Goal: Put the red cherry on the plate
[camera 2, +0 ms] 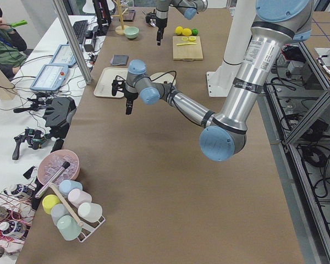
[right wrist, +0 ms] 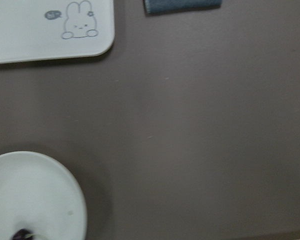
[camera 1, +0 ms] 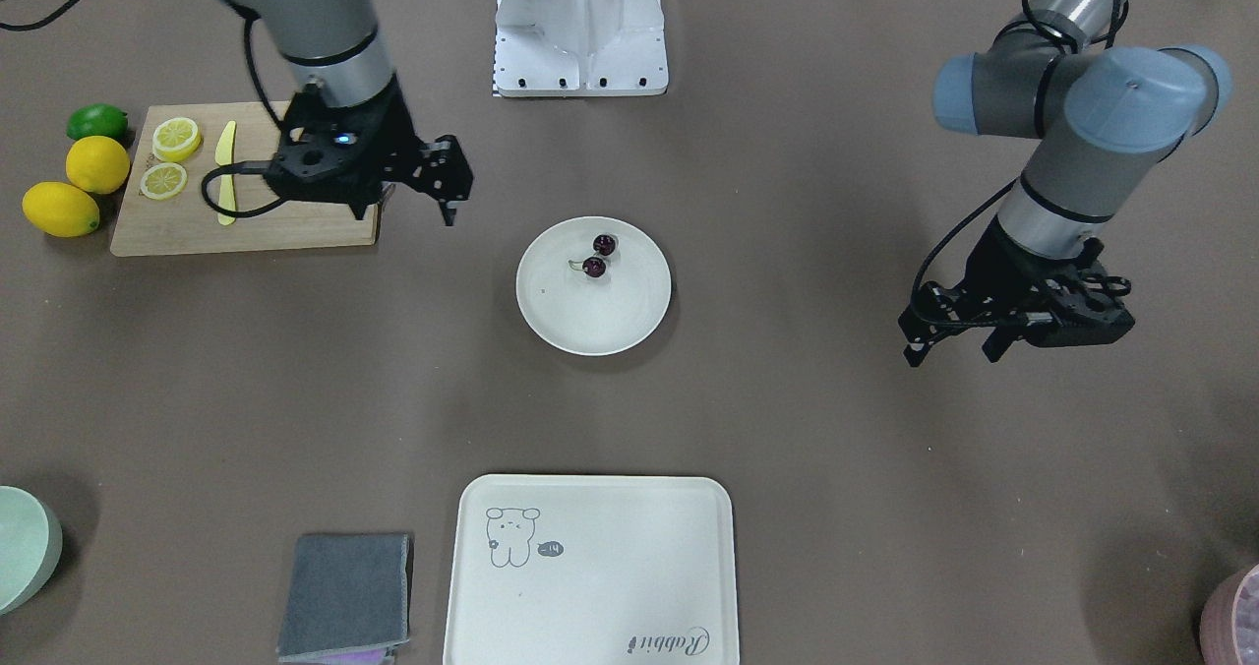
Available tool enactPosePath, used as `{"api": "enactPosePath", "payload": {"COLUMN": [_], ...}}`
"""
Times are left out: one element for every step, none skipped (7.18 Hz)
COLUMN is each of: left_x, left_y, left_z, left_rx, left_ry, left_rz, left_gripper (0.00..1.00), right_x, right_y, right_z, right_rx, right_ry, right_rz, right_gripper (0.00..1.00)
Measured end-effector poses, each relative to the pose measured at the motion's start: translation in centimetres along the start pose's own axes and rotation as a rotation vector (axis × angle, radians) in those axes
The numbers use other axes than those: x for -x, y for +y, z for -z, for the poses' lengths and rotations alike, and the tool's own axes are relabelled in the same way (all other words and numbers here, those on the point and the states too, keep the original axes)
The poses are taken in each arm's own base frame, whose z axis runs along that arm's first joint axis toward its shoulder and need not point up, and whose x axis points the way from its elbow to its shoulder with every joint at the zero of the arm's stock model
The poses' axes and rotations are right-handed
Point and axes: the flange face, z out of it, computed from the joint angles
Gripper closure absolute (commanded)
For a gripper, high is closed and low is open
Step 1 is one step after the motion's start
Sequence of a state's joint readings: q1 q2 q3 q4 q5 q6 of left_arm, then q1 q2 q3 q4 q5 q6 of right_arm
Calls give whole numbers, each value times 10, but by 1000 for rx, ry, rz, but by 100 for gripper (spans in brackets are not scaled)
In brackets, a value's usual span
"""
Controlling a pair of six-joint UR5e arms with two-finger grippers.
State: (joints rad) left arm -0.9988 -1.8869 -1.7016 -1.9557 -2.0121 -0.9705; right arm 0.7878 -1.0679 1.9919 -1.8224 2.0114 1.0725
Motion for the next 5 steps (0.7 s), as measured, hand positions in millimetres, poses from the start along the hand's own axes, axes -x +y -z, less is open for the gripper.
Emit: {"api": "enactPosePath", "payload": {"left_x": [43, 89, 139, 186, 230], "left_y": [4, 4, 0, -6, -12], "left_z": [17, 37, 59, 83, 108], "left_rx": [-13, -16, -9, 4, 25], "left_ry": [-25, -47, -60, -75, -102], "left_rz": [-33, -53, -75, -102, -123], "left_gripper": [2, 2, 2, 2, 2], "right_x": [-70, -143, -217, -287, -362], "right_y": [-23, -40, -51, -56, -60], "right_z": [-2, -2, 2, 12, 21], "right_rx": [20, 47, 76, 94, 110], "right_ry": [46, 82, 99, 103, 100], "right_rz": [78, 158, 220, 255, 278], "right_gripper": [0, 0, 0, 0, 0]}}
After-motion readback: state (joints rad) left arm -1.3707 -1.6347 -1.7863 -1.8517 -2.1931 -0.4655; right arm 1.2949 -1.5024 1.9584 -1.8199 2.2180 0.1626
